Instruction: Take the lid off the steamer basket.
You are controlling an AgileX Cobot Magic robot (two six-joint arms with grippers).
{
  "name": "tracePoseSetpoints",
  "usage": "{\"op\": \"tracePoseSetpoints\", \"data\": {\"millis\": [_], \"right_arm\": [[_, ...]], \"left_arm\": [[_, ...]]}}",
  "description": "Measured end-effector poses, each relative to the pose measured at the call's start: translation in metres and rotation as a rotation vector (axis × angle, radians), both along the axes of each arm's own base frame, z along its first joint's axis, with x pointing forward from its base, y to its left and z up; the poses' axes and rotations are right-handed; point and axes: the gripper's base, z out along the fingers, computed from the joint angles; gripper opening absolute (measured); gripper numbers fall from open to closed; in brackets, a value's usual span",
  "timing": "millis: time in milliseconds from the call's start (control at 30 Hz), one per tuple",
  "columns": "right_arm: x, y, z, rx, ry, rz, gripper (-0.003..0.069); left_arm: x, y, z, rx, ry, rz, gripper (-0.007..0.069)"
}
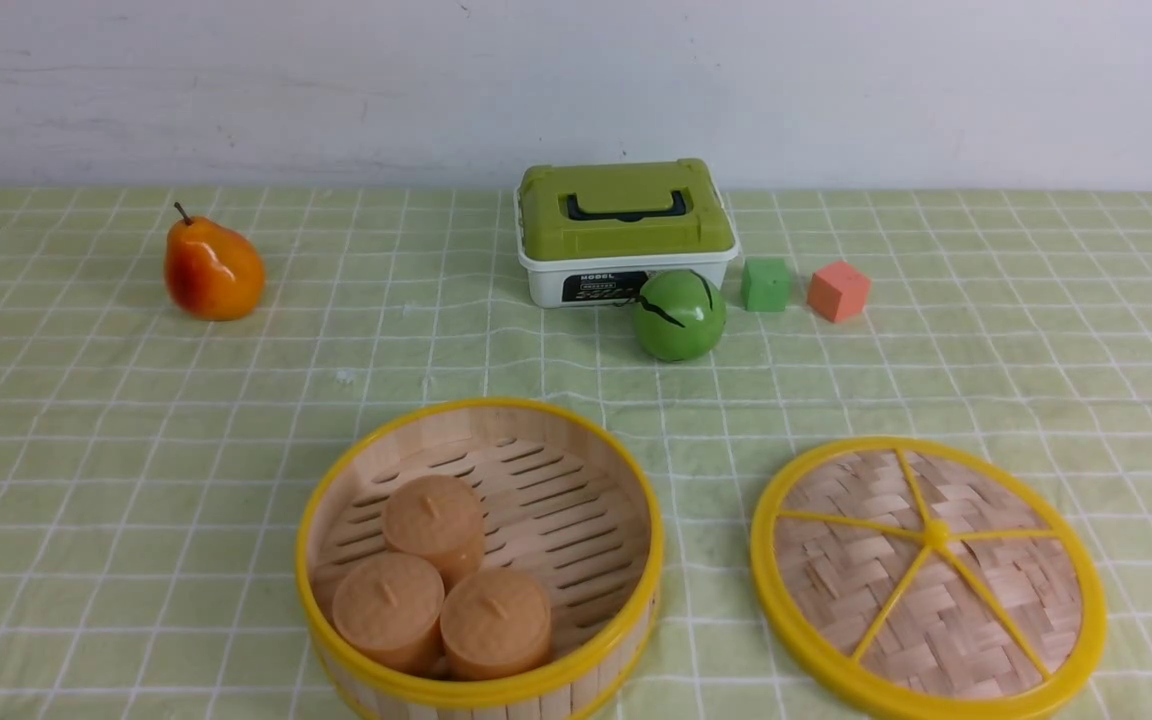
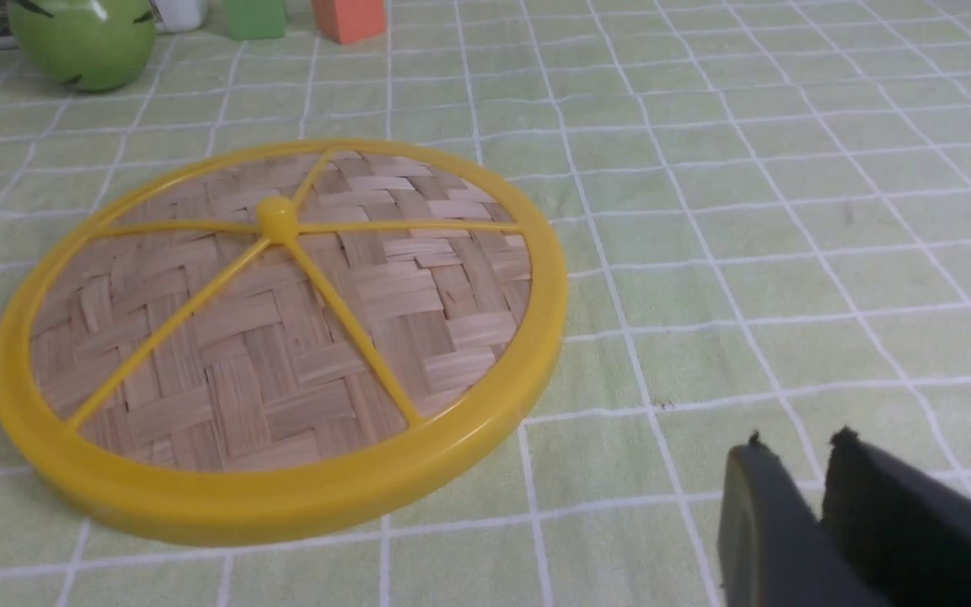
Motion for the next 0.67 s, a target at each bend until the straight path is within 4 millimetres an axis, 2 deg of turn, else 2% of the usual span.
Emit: {"op": "tracePoseSetpoints", "data": {"millis": [667], "right_arm": [[0.0000,0.0000,0.0000,-0.001,0.000,0.000,0.0118]], "left_arm": [[0.0000,0.0000,0.0000,0.000,0.000,0.000,0.0239]]}}
